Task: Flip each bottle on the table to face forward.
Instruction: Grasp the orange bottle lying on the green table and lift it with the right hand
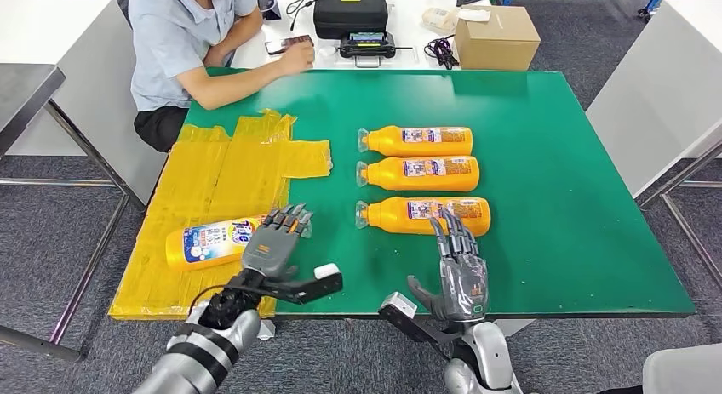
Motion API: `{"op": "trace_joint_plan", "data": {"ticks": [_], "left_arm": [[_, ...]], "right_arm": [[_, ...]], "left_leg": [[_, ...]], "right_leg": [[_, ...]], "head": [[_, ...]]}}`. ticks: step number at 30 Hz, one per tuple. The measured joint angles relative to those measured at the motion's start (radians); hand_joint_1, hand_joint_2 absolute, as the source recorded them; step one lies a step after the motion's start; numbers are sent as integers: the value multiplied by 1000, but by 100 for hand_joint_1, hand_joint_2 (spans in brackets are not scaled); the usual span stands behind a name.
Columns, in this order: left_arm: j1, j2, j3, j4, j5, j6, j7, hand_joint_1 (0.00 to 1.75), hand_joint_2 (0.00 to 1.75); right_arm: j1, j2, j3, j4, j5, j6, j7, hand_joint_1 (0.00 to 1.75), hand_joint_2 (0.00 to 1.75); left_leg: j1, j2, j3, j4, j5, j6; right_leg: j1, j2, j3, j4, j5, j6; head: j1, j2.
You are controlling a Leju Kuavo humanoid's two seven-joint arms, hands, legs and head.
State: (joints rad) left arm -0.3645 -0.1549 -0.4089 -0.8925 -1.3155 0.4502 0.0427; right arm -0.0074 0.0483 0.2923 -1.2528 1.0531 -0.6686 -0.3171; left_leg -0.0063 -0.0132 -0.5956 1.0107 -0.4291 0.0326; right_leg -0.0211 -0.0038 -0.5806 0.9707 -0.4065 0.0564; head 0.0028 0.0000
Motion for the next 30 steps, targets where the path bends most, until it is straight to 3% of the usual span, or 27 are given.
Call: {"op": "trace_joint_plan", "data": {"ticks": [7,13,17,20,25,30], "left_arm": [[75,0,-68,-178,-86,114,17,0,175],[131,0,-98,-272,-117,223,-20,0,175],[168,0,-120,-335,-99,243,-49,0,175],[206,-4,-125,-390,36,248,-149,0,175],[297,-8,-183,-503,461,234,-379,0,175],[357,1,-231,-598,727,48,-459,0,175]], "right_arm": [[7,-6,-10,-11,45,0,29,0,175],[2,-38,-30,-5,215,-1,146,0,175],[-5,-58,-45,5,258,0,185,0,175],[-7,-71,-58,15,296,4,230,0,175],[-10,-110,-103,62,320,21,267,0,175],[-12,-142,-143,105,308,41,265,0,175]], "left_leg": [[1,0,-6,0,0,0],[0,0,-8,0,0,0],[0,0,-8,0,-1,0],[0,0,-9,0,-1,0],[0,0,-10,0,-1,0],[0,0,-11,0,-2,0]], "right_leg": [[1,0,-7,0,0,0],[0,0,-8,0,0,0],[0,0,-9,0,0,0],[0,0,-9,0,0,0],[0,0,-10,0,-1,0],[0,0,-11,0,-1,0]], "head": [[0,0],[0,0],[0,0],[0,0],[0,0],[-1,0]]}}
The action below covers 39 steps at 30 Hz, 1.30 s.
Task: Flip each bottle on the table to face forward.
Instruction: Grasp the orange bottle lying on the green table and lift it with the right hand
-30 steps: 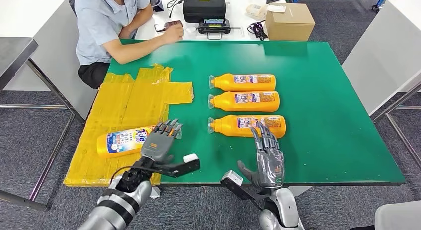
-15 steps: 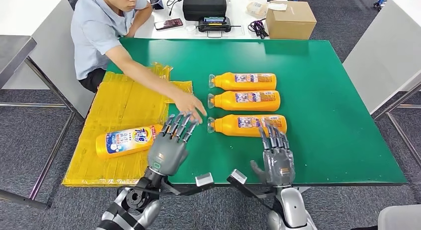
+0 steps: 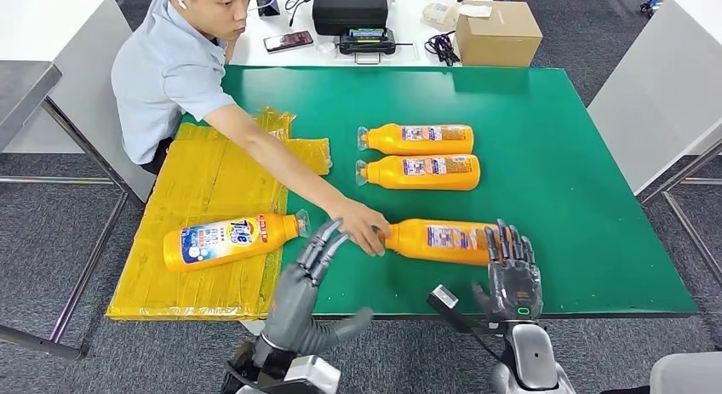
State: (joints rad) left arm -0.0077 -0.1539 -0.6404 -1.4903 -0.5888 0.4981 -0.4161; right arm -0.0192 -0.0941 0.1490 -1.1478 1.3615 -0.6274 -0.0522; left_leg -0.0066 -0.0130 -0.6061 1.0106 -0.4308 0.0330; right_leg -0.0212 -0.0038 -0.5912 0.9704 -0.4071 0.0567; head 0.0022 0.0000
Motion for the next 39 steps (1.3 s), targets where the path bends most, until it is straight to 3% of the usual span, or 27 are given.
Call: {"op": "trace_joint_plan", "data": {"ticks": [2,12,19,39], "left_arm": [[19,7,-10,-26,25,-34,-20,0,175],[44,25,-14,-76,19,-31,-34,0,175],[44,26,-14,-82,5,-28,-24,0,175],[-10,30,-82,-31,40,-49,-45,0,175]], "right_arm": [[-3,-9,-13,16,-6,16,-4,0,175],[-26,-25,-33,56,-8,40,-10,0,175],[-58,-26,-33,75,24,112,29,0,175],[-292,-18,36,338,-110,182,-55,0,175]], "left_leg": [[0,0,0,0,0,0],[0,0,1,0,0,0],[0,1,2,0,0,0],[0,5,4,0,1,1]], "right_leg": [[0,0,0,0,0,0],[0,0,0,0,0,0],[0,0,1,0,0,0],[0,2,2,0,3,-2]], "head": [[0,0],[0,0],[0,0],[0,0]]}}
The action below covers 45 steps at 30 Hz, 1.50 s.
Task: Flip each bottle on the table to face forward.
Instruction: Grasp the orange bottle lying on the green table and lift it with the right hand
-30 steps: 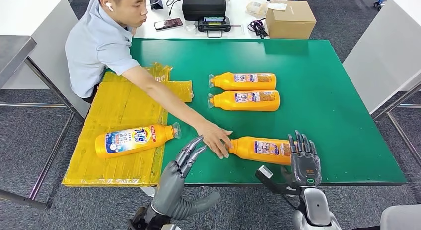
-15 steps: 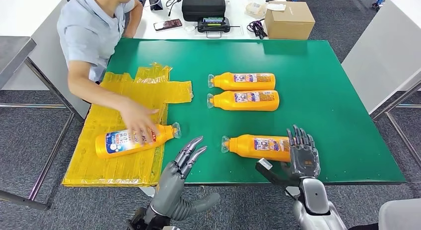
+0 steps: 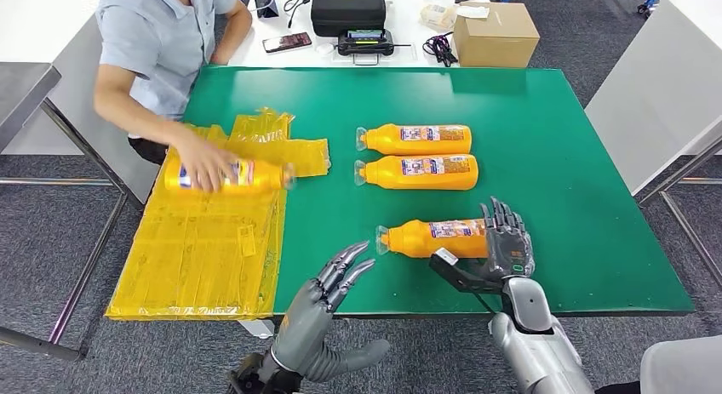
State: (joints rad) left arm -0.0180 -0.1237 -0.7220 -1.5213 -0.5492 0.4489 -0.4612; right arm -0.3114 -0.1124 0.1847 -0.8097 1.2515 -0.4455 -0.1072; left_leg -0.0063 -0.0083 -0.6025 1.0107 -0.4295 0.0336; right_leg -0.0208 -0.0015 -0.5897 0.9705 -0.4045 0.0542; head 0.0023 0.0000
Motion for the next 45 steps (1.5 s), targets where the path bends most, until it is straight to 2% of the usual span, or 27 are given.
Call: {"op": "trace_joint_plan", "data": {"ticks": [12,13,16,17,34,39,42,45], "left_arm": [[-21,0,-25,27,6,0,-1,0,175],[-21,0,-26,28,6,0,-1,0,175],[-21,0,-26,29,6,0,-1,0,175],[-22,0,-27,30,6,0,-1,0,175],[-30,0,-33,56,5,2,-3,0,175],[-31,0,-34,60,14,9,-8,0,175],[-31,-2,-30,60,100,30,-29,0,175],[-30,-16,-8,63,285,54,-50,0,175]], "right_arm": [[-41,4,47,41,-31,80,-12,3,175],[-42,4,50,41,-31,83,-12,38,175],[-43,4,55,42,-32,92,-12,167,175],[-42,4,57,43,-33,98,-13,175,175],[-74,-14,101,90,-63,125,-35,175,175],[-66,-22,104,90,-93,89,-68,175,175],[-37,-22,103,70,-150,43,-108,175,175],[19,-19,89,1,-265,19,-172,175,175]], "left_leg": [[0,4,9,0,-1,-1],[1,4,10,0,-1,-1],[1,4,10,0,-1,-1],[1,5,10,0,-1,-1],[1,5,12,0,-1,-1],[1,4,12,0,-1,-1],[1,4,12,0,-1,-1],[1,4,11,0,-1,-1]], "right_leg": [[1,2,6,0,0,-1],[1,2,7,0,0,-1],[1,3,8,0,0,-1],[1,3,8,0,0,-1],[1,3,10,-1,0,-1],[1,3,10,-1,0,-1],[1,3,10,-1,0,-1],[1,3,10,-1,0,-1]], "head": [[0,0],[0,0],[0,0],[0,0],[0,0],[0,0],[0,0],[0,0]]}}
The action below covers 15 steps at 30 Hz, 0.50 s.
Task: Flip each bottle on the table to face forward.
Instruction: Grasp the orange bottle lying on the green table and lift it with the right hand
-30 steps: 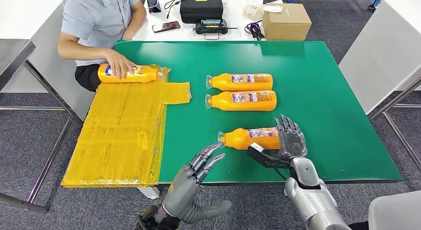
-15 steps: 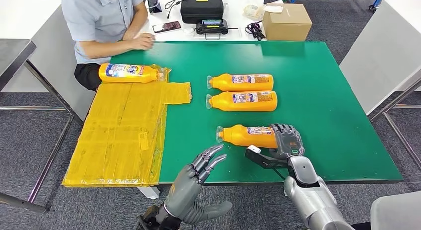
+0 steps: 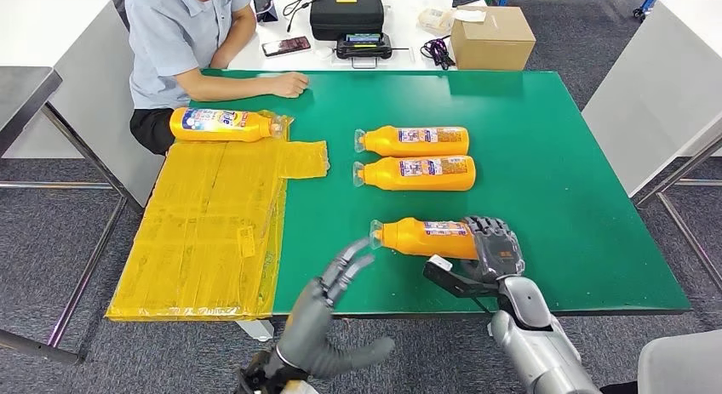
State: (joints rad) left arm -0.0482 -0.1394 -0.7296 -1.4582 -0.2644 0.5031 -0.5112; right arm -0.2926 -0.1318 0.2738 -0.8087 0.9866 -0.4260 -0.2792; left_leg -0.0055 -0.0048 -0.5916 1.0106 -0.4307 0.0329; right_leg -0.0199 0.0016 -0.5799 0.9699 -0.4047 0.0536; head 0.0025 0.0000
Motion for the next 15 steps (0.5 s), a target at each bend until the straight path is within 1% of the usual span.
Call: {"op": "trace_joint_plan", "data": {"ticks": [2,8,11,13,15], "left_arm": [[0,-6,9,2,61,2,1,0,175],[0,-7,11,2,71,2,3,0,175],[5,-23,42,21,246,-2,25,0,175],[11,-42,77,47,383,7,30,0,175],[14,-62,114,74,558,23,28,0,175]], "right_arm": [[19,2,-6,-28,-39,-5,-19,175,175],[25,3,-7,-32,-45,-5,-22,175,175],[97,22,-26,-139,-142,-11,-62,175,175],[170,45,-43,-258,-222,-15,-94,175,175],[213,78,-56,-366,-332,-19,-122,175,175]], "left_leg": [[0,0,0,0,0,0],[0,0,-1,0,0,0],[0,-1,-4,0,0,0],[0,-1,-8,0,0,0],[0,-2,-12,0,1,0]], "right_leg": [[0,0,0,0,0,0],[0,0,0,0,0,0],[0,-1,-3,0,0,0],[0,-1,-7,0,0,0],[-1,-1,-11,1,0,0]], "head": [[0,0],[0,0],[0,0],[0,0],[0,0]]}}
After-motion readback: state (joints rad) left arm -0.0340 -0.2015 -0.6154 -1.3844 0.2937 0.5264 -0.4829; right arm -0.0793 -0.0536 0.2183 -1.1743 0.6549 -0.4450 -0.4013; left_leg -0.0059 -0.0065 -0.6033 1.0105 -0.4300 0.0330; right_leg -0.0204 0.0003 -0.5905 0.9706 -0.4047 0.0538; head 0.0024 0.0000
